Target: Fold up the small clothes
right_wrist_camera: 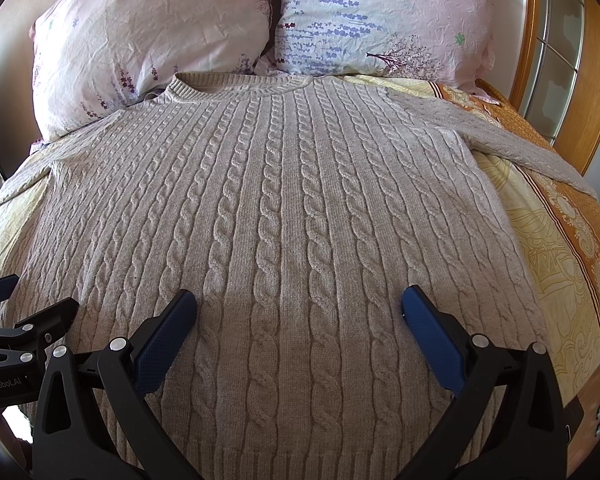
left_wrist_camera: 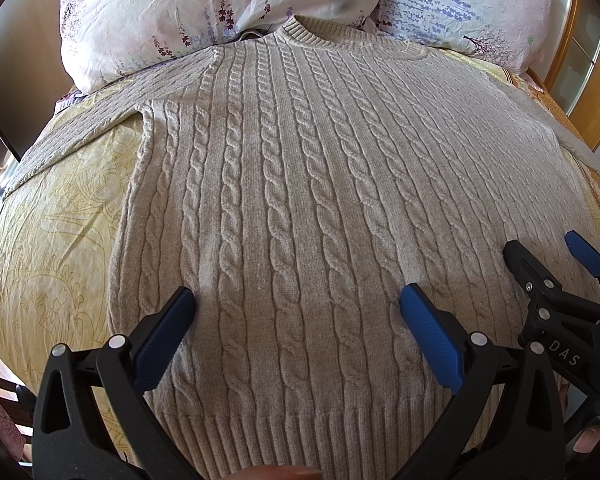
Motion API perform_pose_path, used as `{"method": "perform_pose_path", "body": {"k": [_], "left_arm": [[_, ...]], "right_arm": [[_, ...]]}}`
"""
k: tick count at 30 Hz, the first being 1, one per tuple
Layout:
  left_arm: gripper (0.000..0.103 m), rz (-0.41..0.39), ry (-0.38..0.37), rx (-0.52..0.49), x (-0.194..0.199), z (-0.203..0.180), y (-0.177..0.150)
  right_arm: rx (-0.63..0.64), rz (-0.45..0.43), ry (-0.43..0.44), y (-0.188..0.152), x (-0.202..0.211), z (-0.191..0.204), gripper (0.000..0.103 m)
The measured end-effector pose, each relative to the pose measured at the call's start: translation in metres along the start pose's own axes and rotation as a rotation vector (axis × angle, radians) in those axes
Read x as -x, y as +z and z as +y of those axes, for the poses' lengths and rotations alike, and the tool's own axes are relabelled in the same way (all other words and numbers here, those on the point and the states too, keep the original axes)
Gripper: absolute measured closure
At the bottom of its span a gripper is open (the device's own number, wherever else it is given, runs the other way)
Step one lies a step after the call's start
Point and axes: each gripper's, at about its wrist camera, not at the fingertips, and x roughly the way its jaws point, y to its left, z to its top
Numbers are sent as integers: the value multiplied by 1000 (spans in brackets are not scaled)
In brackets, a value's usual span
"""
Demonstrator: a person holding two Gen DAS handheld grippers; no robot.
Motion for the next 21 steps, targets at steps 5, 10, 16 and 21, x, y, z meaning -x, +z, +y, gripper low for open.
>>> {"method": "perform_pose_path", "body": {"k": [5,10,16,21], "left_arm": [[2,-1,0,0,0,0,0],[2,-1,0,1,0,0,0],[2,6,2,6,-1,2,3],[2,-11,3,16,2,4,-1]], "right_arm": [[0,0,0,0,0,2,1],[0,3,0,0,-1,0,1],[6,9,3,0,-3,-1,1],[31,14,26,1,-4,1,1]]}}
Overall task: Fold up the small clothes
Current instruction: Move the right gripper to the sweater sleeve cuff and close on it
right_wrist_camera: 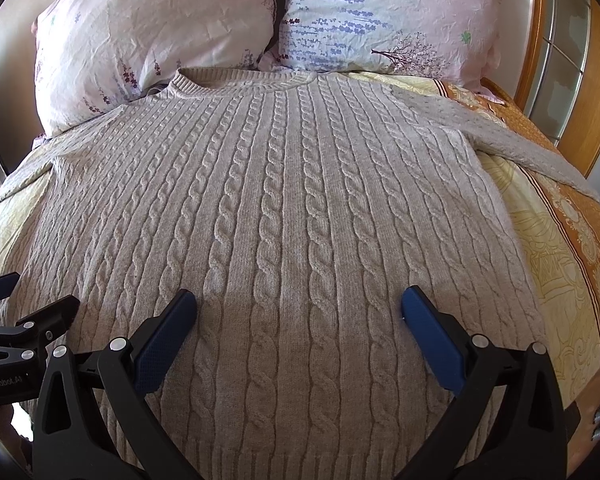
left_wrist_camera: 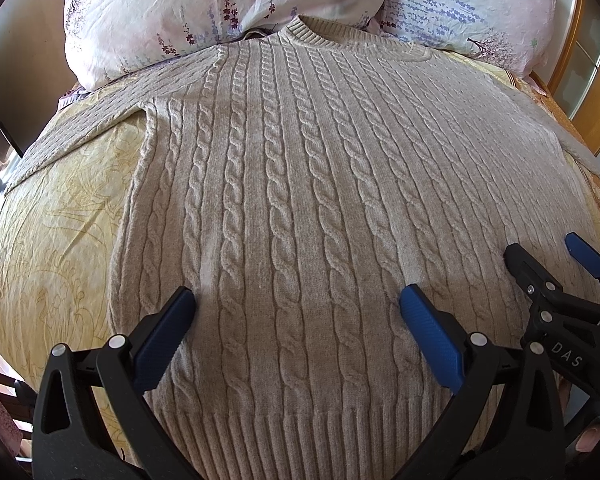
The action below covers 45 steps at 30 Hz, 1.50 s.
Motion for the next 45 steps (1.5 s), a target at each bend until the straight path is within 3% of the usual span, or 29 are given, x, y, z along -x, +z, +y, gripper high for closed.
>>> {"method": "perform_pose_path", "body": {"k": [5,9,15,17,19,22,27,30,34,37,41,45], "left_arm": [[2,-2,20,-16,1,-5,2],[2,-18,31,-22,0,-4,22],[2,-142,19,5,7,4,67],[2,-174,22,13,2,5,80],[2,-179,25,17,-6,5,89],[2,-176,-2,33,-18,8,92],[2,-179,-93,57,-32,12,88],[2,-162,-132,62,-37,12,89],[2,-121,-183,104,-47,20,89],[2,-140,-229,153,-47,28,89],[2,-176,-301,224,-46,37,88],[2,-177,-303,225,-46,38,88]], "right_arm": [[41,16,75,4,0,-5,1],[16,-3,194,16,3,-25,1],[-328,-121,261,69,18,-132,2],[-470,-95,287,82,4,-170,25],[-620,-42,330,87,-15,-206,37],[-772,28,354,88,-44,-238,41],[-859,67,387,93,-74,-255,43],[-867,35,366,101,-82,-264,45],[-933,-19,289,104,-88,-295,61],[-999,-70,227,96,-83,-320,69],[-1049,-126,166,82,-72,-345,69],[-1072,-150,140,76,-68,-357,70]]}}
